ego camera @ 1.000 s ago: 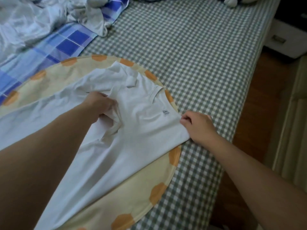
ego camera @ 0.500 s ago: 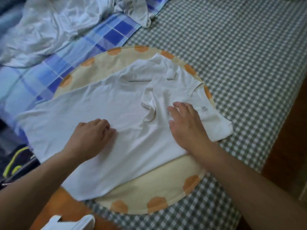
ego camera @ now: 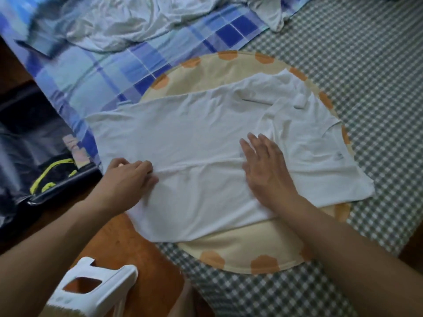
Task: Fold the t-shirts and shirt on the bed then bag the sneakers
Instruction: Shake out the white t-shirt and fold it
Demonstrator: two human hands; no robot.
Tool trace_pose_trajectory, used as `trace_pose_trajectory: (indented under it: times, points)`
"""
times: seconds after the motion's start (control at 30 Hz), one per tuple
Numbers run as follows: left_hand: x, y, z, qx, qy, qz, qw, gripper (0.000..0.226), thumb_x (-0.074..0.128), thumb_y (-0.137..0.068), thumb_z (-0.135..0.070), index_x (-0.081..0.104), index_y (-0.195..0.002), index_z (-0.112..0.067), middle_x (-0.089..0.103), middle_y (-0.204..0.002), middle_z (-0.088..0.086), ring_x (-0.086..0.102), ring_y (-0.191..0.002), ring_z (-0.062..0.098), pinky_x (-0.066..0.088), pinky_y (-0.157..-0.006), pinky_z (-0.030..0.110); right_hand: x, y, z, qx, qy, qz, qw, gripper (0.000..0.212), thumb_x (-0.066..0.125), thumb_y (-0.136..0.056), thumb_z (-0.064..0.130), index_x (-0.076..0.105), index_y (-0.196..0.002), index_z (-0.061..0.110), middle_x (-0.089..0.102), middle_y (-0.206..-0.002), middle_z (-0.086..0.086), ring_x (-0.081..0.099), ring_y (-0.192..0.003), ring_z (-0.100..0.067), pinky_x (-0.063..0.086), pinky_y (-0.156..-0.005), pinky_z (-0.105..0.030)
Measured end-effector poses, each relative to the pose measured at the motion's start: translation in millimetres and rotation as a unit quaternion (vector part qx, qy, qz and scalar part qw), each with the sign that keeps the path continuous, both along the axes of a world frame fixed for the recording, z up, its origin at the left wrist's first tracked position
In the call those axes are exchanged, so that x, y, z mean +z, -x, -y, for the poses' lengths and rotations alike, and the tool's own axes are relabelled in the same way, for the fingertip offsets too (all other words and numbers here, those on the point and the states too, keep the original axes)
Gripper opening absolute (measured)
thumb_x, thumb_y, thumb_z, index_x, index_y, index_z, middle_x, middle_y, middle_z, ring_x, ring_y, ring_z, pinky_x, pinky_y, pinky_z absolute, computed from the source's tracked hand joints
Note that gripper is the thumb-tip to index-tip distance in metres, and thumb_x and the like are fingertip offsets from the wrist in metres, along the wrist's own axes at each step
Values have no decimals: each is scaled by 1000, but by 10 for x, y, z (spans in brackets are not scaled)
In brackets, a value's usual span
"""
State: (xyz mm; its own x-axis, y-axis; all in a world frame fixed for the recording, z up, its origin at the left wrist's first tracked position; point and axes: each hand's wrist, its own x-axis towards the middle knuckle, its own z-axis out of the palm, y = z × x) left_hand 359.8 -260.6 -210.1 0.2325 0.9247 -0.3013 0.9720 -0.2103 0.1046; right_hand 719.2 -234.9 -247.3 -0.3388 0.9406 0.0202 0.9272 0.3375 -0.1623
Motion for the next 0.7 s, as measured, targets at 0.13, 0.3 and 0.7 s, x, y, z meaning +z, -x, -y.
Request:
trace_pose_trajectory:
  times: [0.13,0.3,0.7]
  points:
    - [-68,509,126,109,34,47,992,19,66,-96,-35,55,-87,-22,68,-71,4,65,-68,36,46,-72,40,-60,167,-148,-90,27,12,996,50,44,-103,30,43,-150,14,34,-158,-19,28,-146,-40,26,-120,-52]
    - [0,368,273,176,-78,-4,981,25,62,-85,-13,62,-110,-10,59,-108,19,53,-99,43,45,-80,51,262,213,-172,-147,84,-150,974,58,51,-104,29,29,-157,17,12,-167,-9,15,-151,-18,20,-121,-29]
    - [144,-2513,-478,187,33,255,948,70,56,-92,-53,31,-147,-18,63,-117,7,56,-112,32,47,-91,45,583,-1146,-1105,-286,164,-46,943,28,55,-100,21,63,-127,19,63,-130,-2,59,-117,-22,46,-96,-31]
